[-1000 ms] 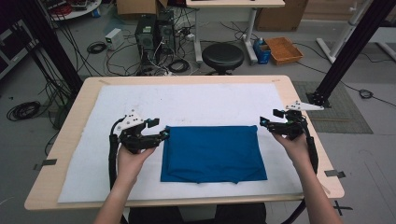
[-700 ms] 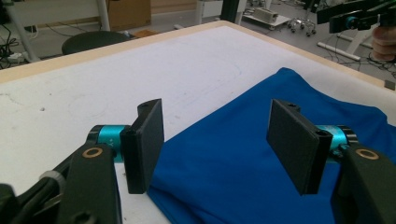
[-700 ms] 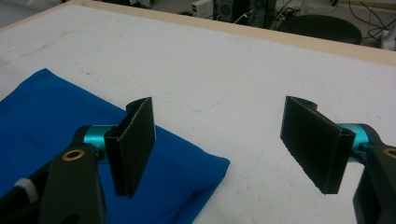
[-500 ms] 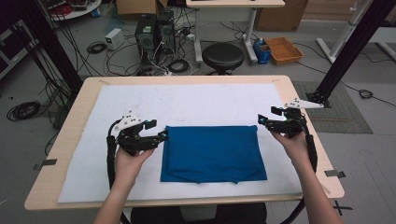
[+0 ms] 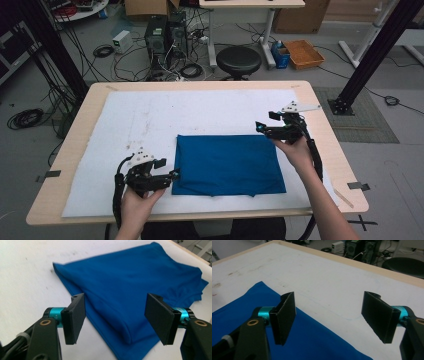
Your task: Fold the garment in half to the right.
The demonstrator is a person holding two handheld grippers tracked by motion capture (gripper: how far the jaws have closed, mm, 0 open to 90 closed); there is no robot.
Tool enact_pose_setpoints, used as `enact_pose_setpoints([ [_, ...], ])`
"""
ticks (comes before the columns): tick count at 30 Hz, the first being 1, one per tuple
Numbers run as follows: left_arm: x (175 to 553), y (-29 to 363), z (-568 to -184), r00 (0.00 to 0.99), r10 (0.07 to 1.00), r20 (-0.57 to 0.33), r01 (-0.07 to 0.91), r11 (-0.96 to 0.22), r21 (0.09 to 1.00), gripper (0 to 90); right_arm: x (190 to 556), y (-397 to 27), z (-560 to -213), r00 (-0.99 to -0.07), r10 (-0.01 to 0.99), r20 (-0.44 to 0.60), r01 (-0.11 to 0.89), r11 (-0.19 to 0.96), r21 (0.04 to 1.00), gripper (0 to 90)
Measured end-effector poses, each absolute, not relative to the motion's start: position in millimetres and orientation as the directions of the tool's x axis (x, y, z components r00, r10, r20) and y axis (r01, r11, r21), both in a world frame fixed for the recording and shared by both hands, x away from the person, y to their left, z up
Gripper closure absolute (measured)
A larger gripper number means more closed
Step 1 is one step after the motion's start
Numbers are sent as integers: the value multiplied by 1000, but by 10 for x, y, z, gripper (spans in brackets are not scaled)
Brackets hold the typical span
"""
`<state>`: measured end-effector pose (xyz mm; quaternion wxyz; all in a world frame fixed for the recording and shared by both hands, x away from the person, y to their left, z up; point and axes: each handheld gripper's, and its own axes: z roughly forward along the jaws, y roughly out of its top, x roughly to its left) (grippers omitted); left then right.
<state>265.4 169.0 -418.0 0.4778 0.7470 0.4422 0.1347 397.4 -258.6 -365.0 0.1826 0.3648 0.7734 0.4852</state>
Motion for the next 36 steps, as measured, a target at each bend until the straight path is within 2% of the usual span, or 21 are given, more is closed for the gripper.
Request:
enact_pose_setpoints([
  [14,2487,1554,-4476,457,854,-248,599,-90,796,430,4062,-1915,-3776,-752,657,58,375,353,858,306],
  [20,2484,1477,-4492,455,860,-233,615,-114,780,528,4100,-1632,-3816,-775,628,63,370,371,852,306],
  [29,2492,1409,-4521,427,886,-179,619,-142,773,560,4113,-1208,-3832,-809,587,41,347,420,838,307],
  [31,2482,1397,-4521,431,886,-173,615,-148,775,599,4139,-1129,-3848,-816,576,51,345,415,842,317],
  [33,2466,1363,-4519,449,877,-172,608,-159,778,709,4176,-1043,-3879,-819,569,76,361,409,838,330],
  [36,2460,1311,-4527,454,878,-151,597,-174,783,735,4240,-890,-3930,-820,565,89,381,423,822,391],
])
